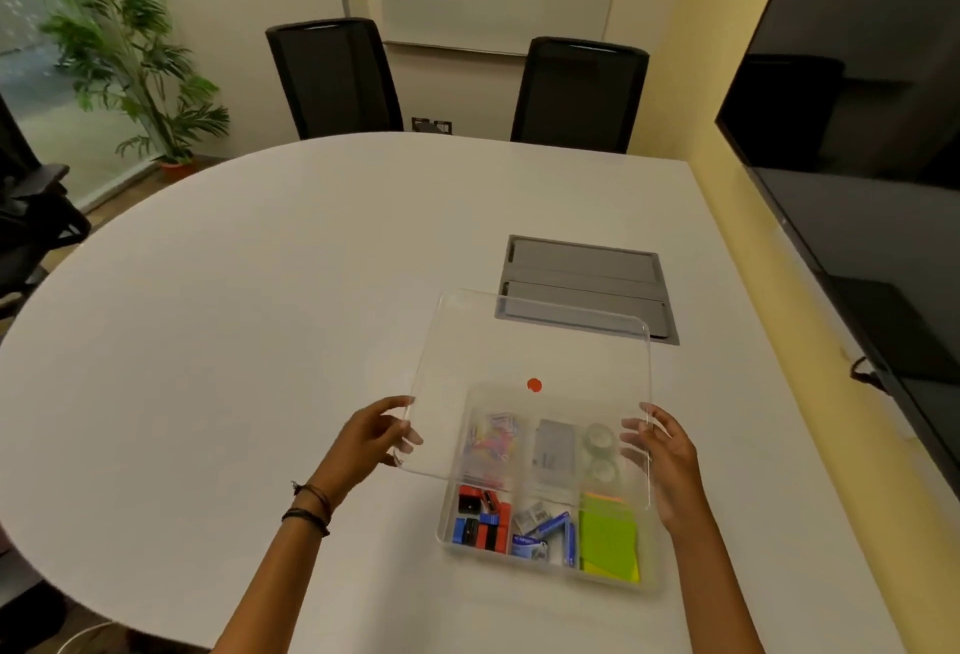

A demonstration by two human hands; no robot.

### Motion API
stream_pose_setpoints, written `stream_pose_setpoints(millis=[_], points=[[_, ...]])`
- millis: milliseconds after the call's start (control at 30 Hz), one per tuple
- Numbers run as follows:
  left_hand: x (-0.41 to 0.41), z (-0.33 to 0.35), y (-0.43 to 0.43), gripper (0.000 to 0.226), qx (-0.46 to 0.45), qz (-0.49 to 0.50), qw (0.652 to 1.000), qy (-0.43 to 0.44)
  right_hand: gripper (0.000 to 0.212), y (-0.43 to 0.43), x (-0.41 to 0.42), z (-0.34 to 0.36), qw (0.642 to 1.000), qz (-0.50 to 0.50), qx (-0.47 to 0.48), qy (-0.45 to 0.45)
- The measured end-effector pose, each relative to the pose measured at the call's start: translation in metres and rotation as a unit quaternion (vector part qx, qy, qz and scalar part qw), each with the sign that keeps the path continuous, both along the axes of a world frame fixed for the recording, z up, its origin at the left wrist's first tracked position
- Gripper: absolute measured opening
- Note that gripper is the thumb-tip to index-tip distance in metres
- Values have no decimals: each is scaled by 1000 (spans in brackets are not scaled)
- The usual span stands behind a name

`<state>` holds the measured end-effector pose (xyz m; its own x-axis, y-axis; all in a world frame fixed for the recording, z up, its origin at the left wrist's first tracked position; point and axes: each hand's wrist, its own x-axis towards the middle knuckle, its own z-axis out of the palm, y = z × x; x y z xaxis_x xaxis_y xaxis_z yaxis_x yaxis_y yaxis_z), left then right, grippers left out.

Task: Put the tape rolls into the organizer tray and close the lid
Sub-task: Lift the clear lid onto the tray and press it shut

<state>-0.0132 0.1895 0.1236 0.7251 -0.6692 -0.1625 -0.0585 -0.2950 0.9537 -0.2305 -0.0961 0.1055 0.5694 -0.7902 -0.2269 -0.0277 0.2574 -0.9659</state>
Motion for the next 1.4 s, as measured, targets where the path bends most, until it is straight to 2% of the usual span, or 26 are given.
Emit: stream_pose_setpoints(millis=[133, 233, 500, 733, 967, 1233, 1400], points=[[1, -30, -17, 24, 93, -31, 993, -61, 30, -1, -9, -20, 998, -28, 9, 52], [-5, -51, -21, 25, 129, -58, 987, -70, 33, -1, -18, -37, 992, -55, -3, 113], [-28, -88, -20, 28, 171, -62, 982, -59, 34, -1, -37, -80, 966, -51, -48, 247], [-33, -99, -29, 32, 193, -62, 977, -61, 40, -5, -41, -86, 951, -36, -73, 297], [-36, -106, -30, 29, 211, -56, 970, -105, 41, -4, -44, -91, 940, -16, -89, 328], [-37, -107, -28, 30, 238, -81, 966, -51, 41, -5, -46, -90, 931, 13, -103, 349], [-37, -106, -23, 35, 234, -105, 967, -4, 27, 1, -58, -98, 900, 54, -163, 401]])
